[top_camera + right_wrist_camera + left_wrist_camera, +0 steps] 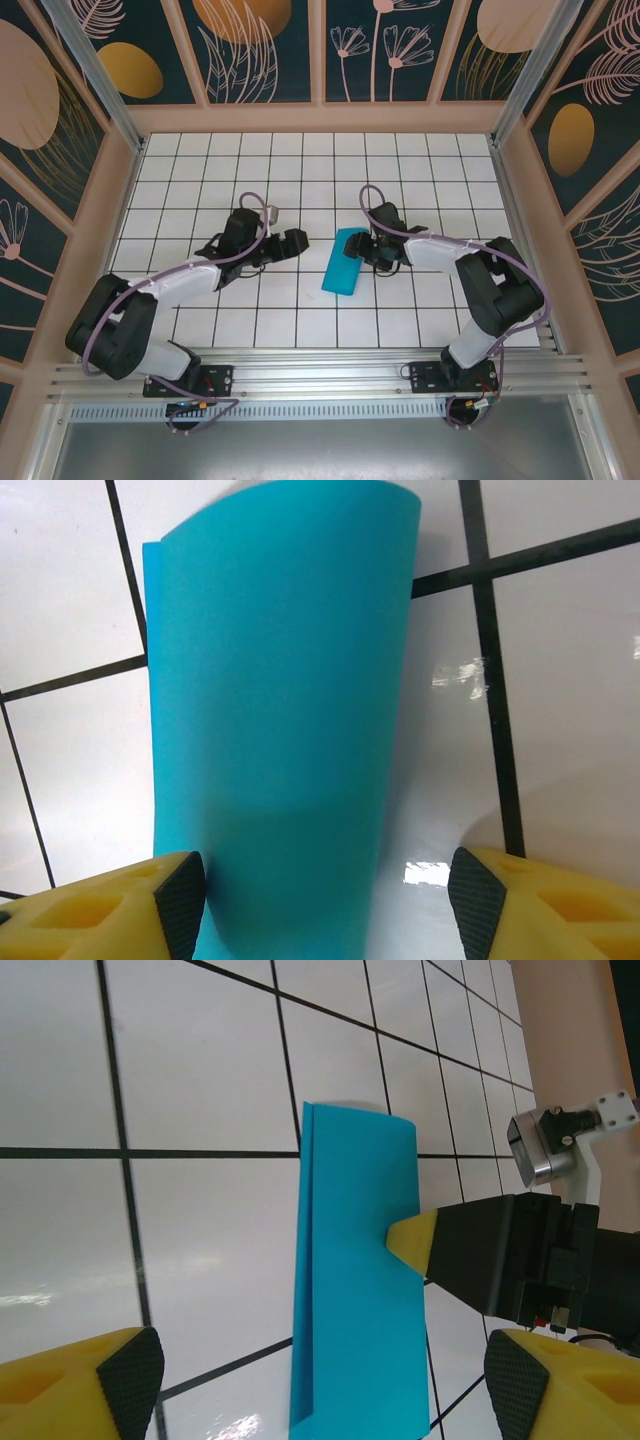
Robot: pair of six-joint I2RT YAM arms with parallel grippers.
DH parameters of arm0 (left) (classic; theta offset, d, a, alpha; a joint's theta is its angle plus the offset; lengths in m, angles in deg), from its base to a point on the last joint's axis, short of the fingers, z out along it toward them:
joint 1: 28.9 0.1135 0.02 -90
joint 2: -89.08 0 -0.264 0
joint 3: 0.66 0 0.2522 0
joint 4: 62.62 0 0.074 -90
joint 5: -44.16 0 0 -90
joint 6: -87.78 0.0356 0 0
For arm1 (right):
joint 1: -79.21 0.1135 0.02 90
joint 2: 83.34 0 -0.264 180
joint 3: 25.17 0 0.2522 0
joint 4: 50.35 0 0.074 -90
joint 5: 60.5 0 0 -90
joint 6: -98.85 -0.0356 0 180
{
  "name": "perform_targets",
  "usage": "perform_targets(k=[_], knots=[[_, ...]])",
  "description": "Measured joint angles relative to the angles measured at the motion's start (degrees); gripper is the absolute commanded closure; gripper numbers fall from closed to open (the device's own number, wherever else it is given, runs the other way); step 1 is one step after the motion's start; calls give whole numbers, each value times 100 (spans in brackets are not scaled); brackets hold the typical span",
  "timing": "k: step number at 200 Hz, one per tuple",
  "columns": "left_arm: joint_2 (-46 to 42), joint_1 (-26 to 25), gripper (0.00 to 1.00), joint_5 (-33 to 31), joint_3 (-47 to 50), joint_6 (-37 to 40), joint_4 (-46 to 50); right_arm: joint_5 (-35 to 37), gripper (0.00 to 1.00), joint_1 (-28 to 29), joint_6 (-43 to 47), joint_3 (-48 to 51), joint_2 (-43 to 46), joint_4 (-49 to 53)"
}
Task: Fold a paper plane with a square sheet of paper (pick it up from the middle)
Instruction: Fold the square sheet of paper in half at the center of the table.
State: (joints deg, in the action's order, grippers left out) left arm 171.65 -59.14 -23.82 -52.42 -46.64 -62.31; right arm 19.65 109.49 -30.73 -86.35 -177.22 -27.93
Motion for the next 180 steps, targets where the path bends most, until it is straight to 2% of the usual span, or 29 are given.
perform_targets(k=[50,115,180], knots=[[568,-203,15,-22,-334,-2,0,-81,29,-61,9,170,57,-254],[778,-232,15,-44,-549,-22,-4,-229,26,-105,245,168,22,-275],[1014,-236,18,-61,-595,-87,-7,-208,25,-105,350,-151,-170,164]])
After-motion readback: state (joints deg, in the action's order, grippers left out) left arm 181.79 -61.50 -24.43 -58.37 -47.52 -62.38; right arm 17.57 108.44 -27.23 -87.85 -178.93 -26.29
